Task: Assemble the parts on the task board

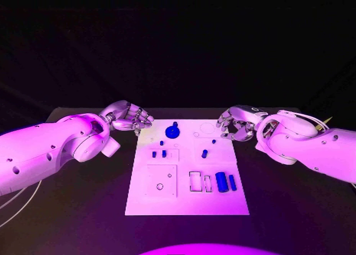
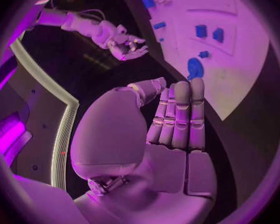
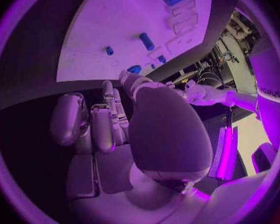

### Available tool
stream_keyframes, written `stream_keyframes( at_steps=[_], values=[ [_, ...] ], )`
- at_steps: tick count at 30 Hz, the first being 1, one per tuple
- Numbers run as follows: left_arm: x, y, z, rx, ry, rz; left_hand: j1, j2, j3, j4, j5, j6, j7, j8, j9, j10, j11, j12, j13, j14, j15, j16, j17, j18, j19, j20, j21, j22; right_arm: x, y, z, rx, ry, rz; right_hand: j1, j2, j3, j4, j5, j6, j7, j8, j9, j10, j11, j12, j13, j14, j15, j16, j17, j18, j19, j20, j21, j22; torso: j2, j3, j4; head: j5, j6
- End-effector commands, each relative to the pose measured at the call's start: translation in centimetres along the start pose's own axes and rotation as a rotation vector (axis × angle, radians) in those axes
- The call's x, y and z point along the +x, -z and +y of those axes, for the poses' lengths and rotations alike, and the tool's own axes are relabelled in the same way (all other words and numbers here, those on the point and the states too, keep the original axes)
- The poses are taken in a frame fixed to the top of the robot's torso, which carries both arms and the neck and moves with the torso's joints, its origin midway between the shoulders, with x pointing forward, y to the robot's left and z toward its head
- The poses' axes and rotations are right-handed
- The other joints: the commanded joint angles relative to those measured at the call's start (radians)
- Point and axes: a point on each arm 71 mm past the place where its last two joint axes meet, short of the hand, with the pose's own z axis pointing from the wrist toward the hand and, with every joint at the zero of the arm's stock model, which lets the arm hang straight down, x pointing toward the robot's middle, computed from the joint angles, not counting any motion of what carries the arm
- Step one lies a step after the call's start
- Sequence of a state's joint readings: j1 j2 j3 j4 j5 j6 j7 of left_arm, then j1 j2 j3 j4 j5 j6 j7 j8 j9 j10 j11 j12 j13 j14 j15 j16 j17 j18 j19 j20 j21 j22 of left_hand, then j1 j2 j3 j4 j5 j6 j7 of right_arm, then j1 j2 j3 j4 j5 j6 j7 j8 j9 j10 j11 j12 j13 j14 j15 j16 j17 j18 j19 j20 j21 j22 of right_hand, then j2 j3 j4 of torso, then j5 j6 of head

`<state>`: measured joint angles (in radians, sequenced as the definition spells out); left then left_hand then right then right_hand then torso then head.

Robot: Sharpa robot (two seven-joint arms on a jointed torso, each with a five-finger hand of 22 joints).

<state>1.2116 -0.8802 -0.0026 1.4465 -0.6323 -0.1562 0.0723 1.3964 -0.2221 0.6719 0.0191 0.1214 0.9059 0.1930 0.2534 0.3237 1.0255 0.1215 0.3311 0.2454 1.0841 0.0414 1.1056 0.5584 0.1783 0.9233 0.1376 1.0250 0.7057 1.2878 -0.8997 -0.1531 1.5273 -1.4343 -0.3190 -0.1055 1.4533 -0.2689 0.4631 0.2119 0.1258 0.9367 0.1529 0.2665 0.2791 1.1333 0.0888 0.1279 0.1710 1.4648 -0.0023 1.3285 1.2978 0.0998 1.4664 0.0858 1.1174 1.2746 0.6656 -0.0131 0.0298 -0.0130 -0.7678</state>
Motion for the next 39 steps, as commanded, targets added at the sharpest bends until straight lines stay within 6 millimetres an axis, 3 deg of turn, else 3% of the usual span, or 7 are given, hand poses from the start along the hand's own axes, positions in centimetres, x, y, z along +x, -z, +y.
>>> stream_keyframes(
  at_steps=[1,8,11,16,25,27,39],
  values=[
    [-0.4,0.4,-0.7,0.071,0.357,-0.057,0.000,0.008,-0.007,0.001,0.002,-0.010,0.000,0.002,-0.002,-0.010,0.000,0.007,0.001,-0.006,0.002,-0.005,-0.002,0.007,-0.008,0.000,-0.006,-0.002,0.8,-0.1,0.1,0.009,0.161,0.053,-0.005,-0.003,0.010,-0.004,-0.004,0.004,-0.007,-0.006,-0.002,-0.010,-0.003,-0.009,-0.004,0.054,0.007,0.005,-0.005,-0.018,0.014,0.003,0.008,0.006,0.002,-0.0007,0.0004,-0.010,0.005],
    [-0.3,1.2,-1.1,0.099,0.454,-0.057,-0.007,0.008,-0.016,0.003,0.001,-0.015,0.003,0.002,-0.005,-0.016,0.003,0.011,0.002,-0.013,0.005,-0.011,-0.006,0.006,-0.013,0.003,-0.014,-0.006,2.2,-0.6,0.5,0.019,0.203,0.058,-0.015,-0.003,0.015,-0.007,-0.003,0.005,-0.013,-0.010,-0.003,-0.017,-0.008,-0.017,-0.011,0.054,0.003,0.004,-0.009,-0.018,0.013,0.002,0.012,0.011,0.001,-0.0014,0.0013,-0.026,0.011],
    [-0.2,1.3,-1.2,0.109,0.467,-0.053,-0.009,0.009,-0.019,0.003,0.001,-0.016,0.003,0.002,-0.005,-0.017,0.003,0.012,0.003,-0.015,0.006,-0.012,-0.007,0.006,-0.014,0.004,-0.016,-0.008,2.5,-0.8,0.7,0.022,0.211,0.051,-0.016,-0.001,0.017,-0.007,-0.002,0.007,-0.013,-0.010,-0.002,-0.016,-0.008,-0.017,-0.012,0.054,0.003,0.004,-0.010,-0.018,0.013,0.002,0.014,0.012,0.001,-0.0016,0.0036,-0.028,0.010],
    [-0.2,1.5,-1.4,0.121,0.478,-0.049,-0.010,0.009,-0.021,0.003,0.001,-0.016,0.003,0.003,-0.006,-0.018,0.004,0.013,0.003,-0.016,0.006,-0.014,-0.008,0.006,-0.015,0.004,-0.018,-0.009,2.9,-1.3,0.9,0.022,0.216,0.051,-0.019,0.002,0.022,-0.008,-0.001,0.011,-0.011,-0.010,-0.002,-0.012,-0.007,-0.017,-0.014,0.055,0.003,0.005,-0.010,-0.019,0.014,0.002,0.017,0.015,0.001,-0.0031,0.0015,-0.031,0.010],
    [-0.2,1.6,-1.5,0.134,0.493,-0.054,-0.010,0.010,-0.022,0.003,0.001,-0.017,0.003,0.003,-0.006,-0.019,0.004,0.014,0.003,-0.017,0.006,-0.015,-0.009,0.007,-0.015,0.005,-0.020,-0.010,4.3,-1.9,1.3,0.014,0.208,0.072,-0.025,0.013,0.042,-0.018,0.000,0.030,-0.011,-0.006,0.001,0.011,-0.007,-0.012,-0.019,0.057,0.003,0.015,-0.004,-0.022,0.017,0.002,0.039,0.031,0.001,-0.0014,0.0027,-0.027,0.006],
    [-0.2,1.7,-1.5,0.138,0.495,-0.054,-0.009,0.011,-0.023,0.003,0.001,-0.017,0.003,0.003,-0.006,-0.019,0.003,0.015,0.003,-0.018,0.006,-0.015,-0.010,0.007,-0.015,0.005,-0.021,-0.011,4.5,-2.0,1.4,0.013,0.206,0.073,-0.028,0.019,0.066,-0.031,-0.026,0.042,-0.010,-0.005,0.003,0.029,-0.007,-0.011,-0.023,0.060,0.003,0.023,0.001,-0.025,0.020,0.002,0.058,0.046,0.001,-0.0014,0.0019,-0.026,0.005],
    [-0.2,1.8,-1.6,0.145,0.502,-0.053,-0.008,0.011,-0.025,0.002,0.001,-0.018,0.004,0.003,-0.006,-0.020,0.004,0.016,0.004,-0.019,0.006,-0.016,-0.010,0.007,-0.016,0.005,-0.022,-0.012,4.9,-2.7,1.1,0.024,0.210,0.067,-0.034,0.028,0.099,-0.049,-0.027,0.058,-0.013,-0.002,0.008,0.047,-0.010,-0.013,-0.028,0.060,0.001,0.031,0.003,-0.028,0.023,0.001,0.079,0.062,0.001,-0.0008,0.0018,-0.023,0.003]
  ],
)
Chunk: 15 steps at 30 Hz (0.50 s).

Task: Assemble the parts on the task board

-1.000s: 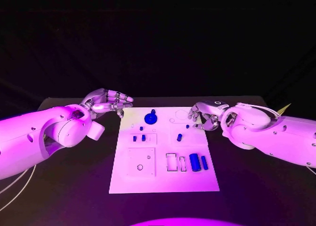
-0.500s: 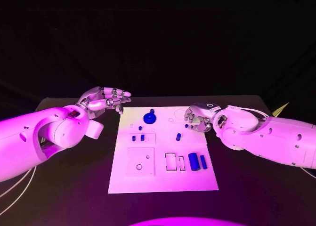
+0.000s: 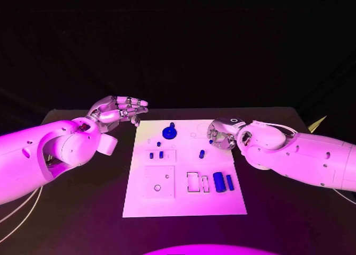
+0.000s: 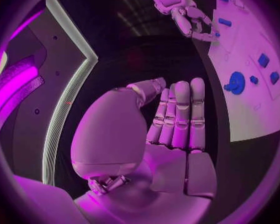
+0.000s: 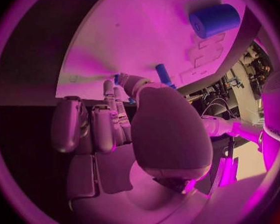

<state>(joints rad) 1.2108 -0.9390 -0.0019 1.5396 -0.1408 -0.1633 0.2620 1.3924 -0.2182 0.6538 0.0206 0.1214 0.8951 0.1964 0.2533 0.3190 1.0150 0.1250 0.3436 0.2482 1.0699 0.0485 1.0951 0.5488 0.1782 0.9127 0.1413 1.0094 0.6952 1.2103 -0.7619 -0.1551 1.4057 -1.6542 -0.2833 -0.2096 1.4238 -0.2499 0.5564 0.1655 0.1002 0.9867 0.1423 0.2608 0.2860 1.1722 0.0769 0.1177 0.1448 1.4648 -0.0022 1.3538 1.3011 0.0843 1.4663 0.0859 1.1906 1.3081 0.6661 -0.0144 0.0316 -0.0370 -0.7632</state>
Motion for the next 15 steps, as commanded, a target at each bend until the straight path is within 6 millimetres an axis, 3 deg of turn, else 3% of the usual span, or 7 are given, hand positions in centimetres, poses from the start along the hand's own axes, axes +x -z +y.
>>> stream_keyframes(
  at_steps=[1,10,15],
  values=[
    [0.11,0.01,-0.25,0.022,0.018,0.008,-0.004,0.007,-0.007,0.000,0.001,-0.007,0.000,0.003,-0.002,-0.009,0.000,0.003,0.001,-0.005,-0.001,-0.006,-0.001,0.007,-0.005,0.001,-0.007,-0.001,0.11,-0.12,-0.01,-0.001,0.016,-0.001,-0.007,0.010,0.009,-0.004,0.000,0.009,-0.002,0.004,0.001,0.009,0.002,-0.004,-0.002,0.060,0.000,0.006,0.000,-0.012,0.023,0.001,0.006,0.029,0.001,0.0005,-0.0002,0.002,-0.001],
    [0.02,0.06,-0.22,0.018,0.018,0.007,-0.005,0.008,-0.008,0.000,0.001,-0.008,0.001,0.003,-0.002,-0.011,0.001,0.004,0.001,-0.005,0.000,-0.007,-0.002,0.007,-0.005,0.001,-0.008,-0.002,0.63,-0.40,0.20,-0.002,0.016,0.015,-0.014,0.020,0.026,-0.014,0.005,0.018,-0.004,0.006,0.005,0.018,-0.001,-0.006,-0.005,0.060,-0.002,0.009,0.000,-0.014,0.024,0.001,0.017,0.038,0.001,0.0020,-0.0006,0.003,-0.006],
    [0.00,0.09,-0.21,0.016,0.018,0.007,-0.005,0.009,-0.011,0.000,0.001,-0.011,0.002,0.002,-0.003,-0.014,0.002,0.004,0.001,-0.006,0.000,-0.008,-0.003,0.007,-0.005,0.002,-0.010,-0.004,0.92,-0.46,0.44,-0.006,0.015,0.025,-0.021,0.023,0.040,-0.034,0.018,0.030,-0.007,0.012,0.012,0.035,-0.005,-0.007,-0.006,0.060,-0.005,0.009,-0.006,-0.017,0.028,-0.001,0.037,0.053,0.000,0.0008,-0.0011,0.004,-0.009]
  ],
)
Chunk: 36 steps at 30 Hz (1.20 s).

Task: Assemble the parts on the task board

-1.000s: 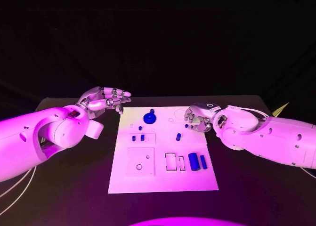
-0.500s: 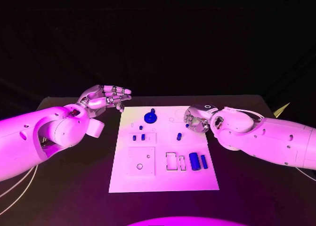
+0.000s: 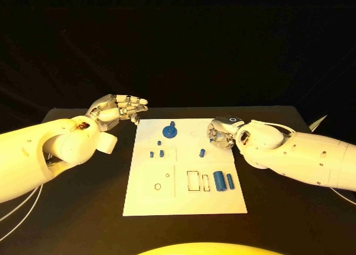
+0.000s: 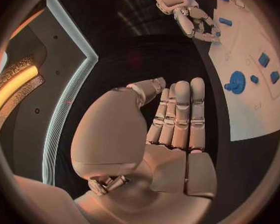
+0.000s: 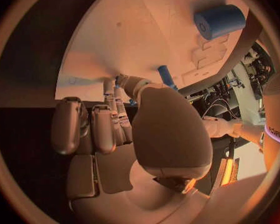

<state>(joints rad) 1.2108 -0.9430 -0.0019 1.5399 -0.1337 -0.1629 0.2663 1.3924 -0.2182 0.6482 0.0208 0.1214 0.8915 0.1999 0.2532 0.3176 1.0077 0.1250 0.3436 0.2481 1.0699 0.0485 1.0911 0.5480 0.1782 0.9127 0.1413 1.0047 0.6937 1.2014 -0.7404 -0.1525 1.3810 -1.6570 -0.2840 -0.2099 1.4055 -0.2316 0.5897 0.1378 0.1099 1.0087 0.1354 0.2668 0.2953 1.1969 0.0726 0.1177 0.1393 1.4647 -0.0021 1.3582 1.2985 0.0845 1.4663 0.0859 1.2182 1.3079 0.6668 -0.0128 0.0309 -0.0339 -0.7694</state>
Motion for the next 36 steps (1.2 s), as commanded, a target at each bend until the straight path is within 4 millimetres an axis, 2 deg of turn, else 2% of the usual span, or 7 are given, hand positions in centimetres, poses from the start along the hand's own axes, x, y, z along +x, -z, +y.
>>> stream_keyframes(
  at_steps=[1,12,18,21,27,36],
  values=[
    [0.17,0.00,-0.18,0.013,0.012,0.012,-0.005,0.009,-0.005,0.000,0.001,-0.008,-0.001,0.002,-0.002,-0.006,0.002,0.004,0.001,-0.006,0.000,-0.004,-0.002,0.007,-0.005,0.002,-0.005,-0.002,0.55,0.05,0.32,-0.010,0.013,0.023,-0.004,0.005,0.007,-0.008,0.009,0.010,-0.001,0.007,0.004,0.012,-0.001,-0.007,0.000,0.060,-0.006,0.005,-0.004,-0.018,0.028,-0.001,0.013,0.055,0.000,-0.0006,-0.0002,0.001,-0.004],
    [0.09,0.04,-0.18,0.011,0.011,0.010,-0.005,0.009,-0.006,-0.001,0.001,-0.009,-0.001,0.002,-0.002,-0.008,0.002,0.004,0.001,-0.006,0.001,-0.004,-0.002,0.007,-0.005,0.002,-0.006,-0.003,0.75,0.13,0.93,-0.022,0.021,0.030,-0.013,0.011,0.021,-0.042,0.010,0.033,-0.010,0.020,0.018,0.043,-0.011,-0.008,0.004,0.061,-0.014,0.013,-0.002,-0.022,0.032,-0.006,0.041,0.076,-0.001,-0.0015,-0.0002,0.001,-0.007],
    [0.12,0.04,-0.18,0.011,0.010,0.009,-0.003,0.009,-0.007,-0.002,0.001,-0.011,0.000,0.001,-0.003,-0.010,0.003,0.005,0.001,-0.006,0.001,-0.004,-0.003,0.007,-0.005,0.002,-0.007,-0.003,0.81,0.07,1.05,-0.010,0.045,0.030,-0.006,0.025,0.035,-0.073,0.014,0.045,-0.012,0.027,0.028,0.057,-0.015,-0.012,0.007,0.061,-0.018,0.018,0.000,-0.025,0.035,-0.010,0.057,0.088,-0.002,-0.0020,0.0003,0.001,-0.009],
    [0.11,0.06,-0.18,0.010,0.008,0.006,-0.002,0.009,-0.009,-0.004,0.002,-0.016,0.002,-0.001,-0.005,-0.015,0.005,0.005,0.001,-0.007,0.002,-0.005,-0.004,0.007,-0.004,0.003,-0.009,-0.005,0.84,0.02,1.08,0.000,0.058,0.027,-0.007,0.035,0.047,-0.085,-0.002,0.053,-0.013,0.032,0.034,0.065,-0.017,-0.016,0.008,0.059,-0.020,0.009,-0.018,-0.028,0.038,-0.010,0.074,0.099,-0.001,-0.0020,-0.0003,0.002,-0.010],
    [0.13,0.08,-0.19,0.010,0.007,0.005,-0.001,0.009,-0.015,-0.008,0.002,-0.034,0.010,-0.007,-0.010,-0.036,0.012,0.005,0.000,-0.021,0.008,-0.012,-0.009,0.006,-0.009,0.006,-0.016,-0.009,0.84,-0.08,0.94,0.027,0.080,0.015,-0.013,0.043,0.059,-0.101,0.000,0.061,-0.016,0.036,0.042,0.076,-0.020,-0.022,0.008,0.059,-0.022,0.009,-0.022,-0.030,0.041,-0.011,0.085,0.107,-0.003,-0.0027,-0.0019,0.001,-0.010],
    [0.14,0.07,-0.19,0.009,0.006,0.004,-0.001,0.009,-0.018,-0.009,0.002,-0.039,0.012,-0.008,-0.011,-0.043,0.015,0.006,0.000,-0.024,0.010,-0.013,-0.010,0.006,-0.010,0.008,-0.018,-0.011,0.56,-0.06,1.04,0.032,0.076,-0.033,-0.022,0.051,0.079,-0.132,0.011,0.070,-0.019,0.043,0.055,0.100,-0.025,-0.028,0.009,0.059,-0.026,0.012,-0.026,-0.032,0.042,-0.013,0.097,0.117,-0.001,-0.0019,0.0000,0.001,-0.007]
  ],
)
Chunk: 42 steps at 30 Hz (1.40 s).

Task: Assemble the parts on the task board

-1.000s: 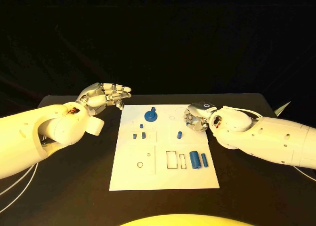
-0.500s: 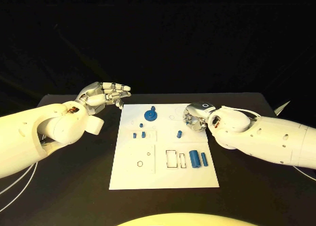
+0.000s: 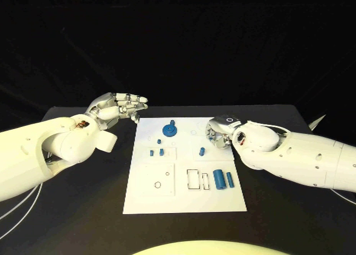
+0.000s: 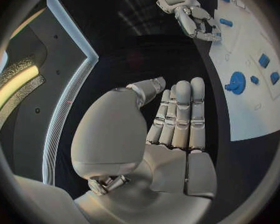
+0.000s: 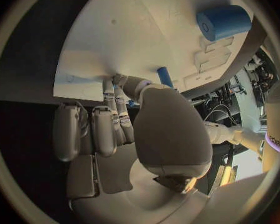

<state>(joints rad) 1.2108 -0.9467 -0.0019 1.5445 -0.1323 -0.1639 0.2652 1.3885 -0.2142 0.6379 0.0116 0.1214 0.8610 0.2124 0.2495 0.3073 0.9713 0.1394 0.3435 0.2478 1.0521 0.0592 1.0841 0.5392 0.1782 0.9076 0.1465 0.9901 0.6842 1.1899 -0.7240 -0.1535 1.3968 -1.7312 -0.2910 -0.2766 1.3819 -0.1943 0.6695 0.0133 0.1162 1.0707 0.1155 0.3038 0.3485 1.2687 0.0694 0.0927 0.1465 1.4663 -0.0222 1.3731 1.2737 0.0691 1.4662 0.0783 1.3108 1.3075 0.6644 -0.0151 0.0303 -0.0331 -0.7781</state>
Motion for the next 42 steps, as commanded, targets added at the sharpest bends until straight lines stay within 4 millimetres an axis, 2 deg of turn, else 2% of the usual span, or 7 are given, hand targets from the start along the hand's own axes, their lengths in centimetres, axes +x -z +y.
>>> stream_keyframes(
  at_steps=[1,16,30,33,37,42],
  values=[
    [0.2,0.0,-0.2,0.010,0.005,0.005,0.003,0.005,-0.008,0.000,0.002,-0.010,0.000,-0.004,-0.002,-0.009,0.001,0.007,0.000,-0.007,0.000,-0.006,-0.002,0.006,-0.005,0.003,-0.004,-0.002,0.1,0.1,-0.1,0.017,0.018,-0.023,0.001,0.014,0.000,-0.009,0.005,0.009,0.001,0.006,0.003,0.029,-0.022,-0.003,0.002,0.057,-0.007,-0.002,-0.002,-0.017,0.042,-0.006,0.004,0.117,0.001,0.0002,0.0006,0.000,0.002],
    [0.0,0.0,-0.1,0.009,0.003,-0.001,0.005,0.005,-0.011,-0.002,0.004,-0.017,0.003,-0.006,-0.004,-0.019,0.004,0.008,0.000,-0.009,0.002,-0.005,-0.003,0.006,-0.006,0.005,-0.006,-0.003,-0.7,0.9,-0.2,0.002,-0.040,-0.123,-0.008,0.013,0.005,-0.019,0.006,0.015,-0.001,0.010,0.009,0.041,-0.025,-0.004,0.004,0.056,-0.010,-0.002,-0.005,-0.017,0.043,-0.008,0.009,0.121,0.001,0.0012,-0.0005,0.002,0.002],
    [-0.2,0.0,-0.1,0.009,0.001,-0.008,0.005,0.005,-0.012,-0.003,0.004,-0.022,0.004,-0.007,-0.005,-0.026,0.006,0.009,0.000,-0.010,0.004,-0.005,-0.004,0.007,-0.006,0.007,-0.006,-0.003,-2.7,2.6,-0.5,-0.023,-0.119,-0.213,-0.011,0.013,0.005,-0.021,0.004,0.017,-0.001,0.010,0.010,0.043,-0.025,-0.005,0.005,0.056,-0.011,0.000,-0.003,-0.018,0.044,-0.009,0.012,0.123,0.001,0.0006,-0.0005,0.007,0.002],
    [-0.2,0.0,-0.1,0.009,0.001,-0.008,0.005,0.005,-0.012,-0.003,0.004,-0.022,0.004,-0.007,-0.005,-0.026,0.006,0.009,0.000,-0.010,0.004,-0.005,-0.004,0.007,-0.006,0.007,-0.006,-0.003,-3.1,3.1,0.3,-0.049,-0.146,-0.223,-0.012,0.013,0.006,-0.022,0.004,0.017,-0.001,0.011,0.011,0.044,-0.026,-0.005,0.005,0.056,-0.011,-0.001,-0.003,-0.017,0.043,-0.009,0.010,0.122,0.001,0.0007,-0.0006,0.011,0.003],
    [-0.2,-0.1,-0.1,0.011,0.002,-0.007,0.005,0.005,-0.012,-0.003,0.004,-0.022,0.004,-0.007,-0.005,-0.026,0.006,0.009,0.000,-0.010,0.004,-0.005,-0.004,0.007,-0.006,0.007,-0.006,-0.003,-3.4,3.5,2.5,-0.108,-0.183,-0.222,-0.012,0.013,0.006,-0.022,0.004,0.017,-0.001,0.011,0.011,0.044,-0.026,-0.005,0.005,0.056,-0.011,-0.001,-0.004,-0.017,0.043,-0.009,0.010,0.122,0.001,0.0014,-0.0024,0.021,0.005],
    [-0.1,-0.2,-0.1,0.015,0.002,-0.007,0.005,0.005,-0.013,-0.004,0.004,-0.023,0.005,-0.007,-0.005,-0.027,0.006,0.009,0.000,-0.010,0.004,-0.004,-0.004,0.007,-0.006,0.007,-0.006,-0.004,-3.4,3.6,5.2,-0.172,-0.210,-0.207,-0.012,0.013,0.006,-0.023,0.004,0.017,-0.001,0.011,0.011,0.044,-0.026,-0.005,0.005,0.056,-0.011,-0.001,-0.005,-0.017,0.043,-0.009,0.009,0.121,0.000,0.0006,0.0003,0.035,0.005]
  ],
)
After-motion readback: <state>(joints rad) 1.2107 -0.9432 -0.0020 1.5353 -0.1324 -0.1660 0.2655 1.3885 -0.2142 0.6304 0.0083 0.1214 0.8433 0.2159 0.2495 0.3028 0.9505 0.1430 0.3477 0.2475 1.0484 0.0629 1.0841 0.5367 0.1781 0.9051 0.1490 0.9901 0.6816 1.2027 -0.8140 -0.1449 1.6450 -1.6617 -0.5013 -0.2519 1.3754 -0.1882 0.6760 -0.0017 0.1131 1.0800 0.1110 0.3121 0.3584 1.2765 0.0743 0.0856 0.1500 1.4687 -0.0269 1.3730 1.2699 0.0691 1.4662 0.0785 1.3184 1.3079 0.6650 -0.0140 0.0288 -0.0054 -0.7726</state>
